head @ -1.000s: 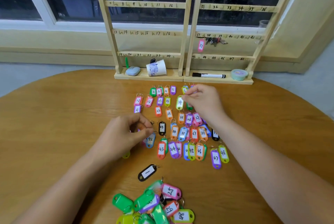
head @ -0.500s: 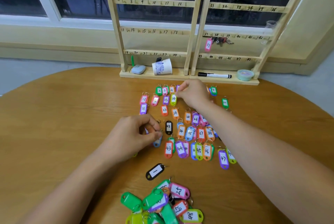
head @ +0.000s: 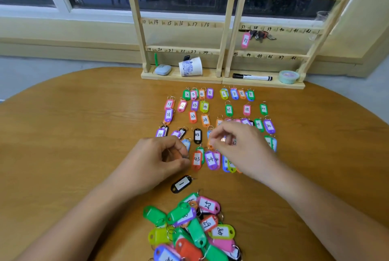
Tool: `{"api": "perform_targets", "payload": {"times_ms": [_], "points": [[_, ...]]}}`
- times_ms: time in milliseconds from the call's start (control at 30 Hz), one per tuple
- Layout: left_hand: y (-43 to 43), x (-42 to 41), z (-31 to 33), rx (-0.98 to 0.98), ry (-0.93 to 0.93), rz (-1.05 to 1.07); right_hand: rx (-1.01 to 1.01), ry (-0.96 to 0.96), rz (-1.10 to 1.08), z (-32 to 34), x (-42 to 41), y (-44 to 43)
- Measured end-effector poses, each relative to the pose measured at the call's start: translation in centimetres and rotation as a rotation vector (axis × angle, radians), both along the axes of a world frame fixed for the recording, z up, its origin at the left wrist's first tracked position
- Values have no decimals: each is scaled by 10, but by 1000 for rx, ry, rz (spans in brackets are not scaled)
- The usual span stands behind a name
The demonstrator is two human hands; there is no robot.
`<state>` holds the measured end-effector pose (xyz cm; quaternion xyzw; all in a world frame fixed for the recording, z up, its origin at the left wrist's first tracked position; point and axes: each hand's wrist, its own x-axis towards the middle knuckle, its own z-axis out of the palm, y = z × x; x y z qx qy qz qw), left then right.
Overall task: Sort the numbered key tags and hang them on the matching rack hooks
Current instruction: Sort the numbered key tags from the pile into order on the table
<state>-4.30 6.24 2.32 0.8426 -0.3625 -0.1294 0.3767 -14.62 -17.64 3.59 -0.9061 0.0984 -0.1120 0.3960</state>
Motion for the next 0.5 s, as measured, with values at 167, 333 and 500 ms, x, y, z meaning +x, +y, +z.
{"api": "perform_targets", "payload": {"times_ms": [167,333,500], "points": [[10,-15,-9,49,-8,-38,-30,149,184,-6,-45,17],[16,-25,-15,62,-56,-36,-31,233,260,-4,-68,25],[16,-30,-16,88,-97,-24,-85,217,271,-3,-72,32]]}}
